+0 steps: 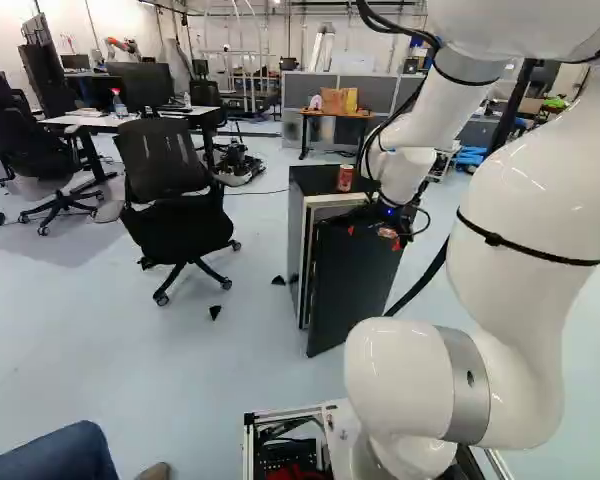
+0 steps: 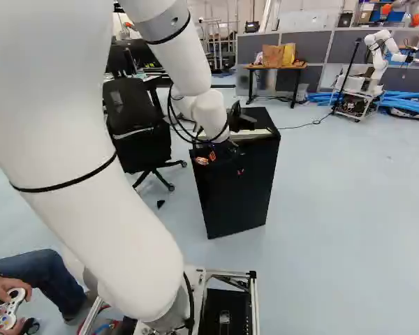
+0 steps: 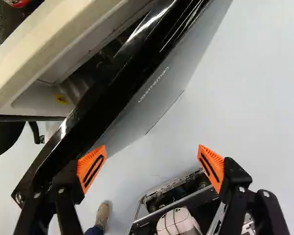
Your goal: Grab a drink from the fridge
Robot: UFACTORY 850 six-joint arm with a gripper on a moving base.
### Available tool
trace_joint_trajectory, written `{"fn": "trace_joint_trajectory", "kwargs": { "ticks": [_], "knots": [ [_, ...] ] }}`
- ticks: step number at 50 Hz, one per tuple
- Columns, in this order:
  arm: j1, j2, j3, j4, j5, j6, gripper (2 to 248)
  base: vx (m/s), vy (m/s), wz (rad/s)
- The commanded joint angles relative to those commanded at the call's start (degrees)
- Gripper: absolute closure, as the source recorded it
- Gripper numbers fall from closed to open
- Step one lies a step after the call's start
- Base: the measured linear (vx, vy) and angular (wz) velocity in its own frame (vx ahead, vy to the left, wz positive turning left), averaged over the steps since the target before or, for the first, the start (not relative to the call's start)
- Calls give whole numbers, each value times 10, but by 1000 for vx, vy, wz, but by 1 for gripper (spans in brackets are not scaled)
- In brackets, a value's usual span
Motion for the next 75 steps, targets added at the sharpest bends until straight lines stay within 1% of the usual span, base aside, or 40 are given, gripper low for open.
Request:
{"fn": "trace_joint_trajectory", "kwargs": {
  "ticks": [49, 75],
  "knots": [
    [36, -82, -96, 0, 0, 0, 3, 0, 0, 0],
    [38, -86, -101, 0, 2, 0, 3, 0, 0, 0]
  ]
}}
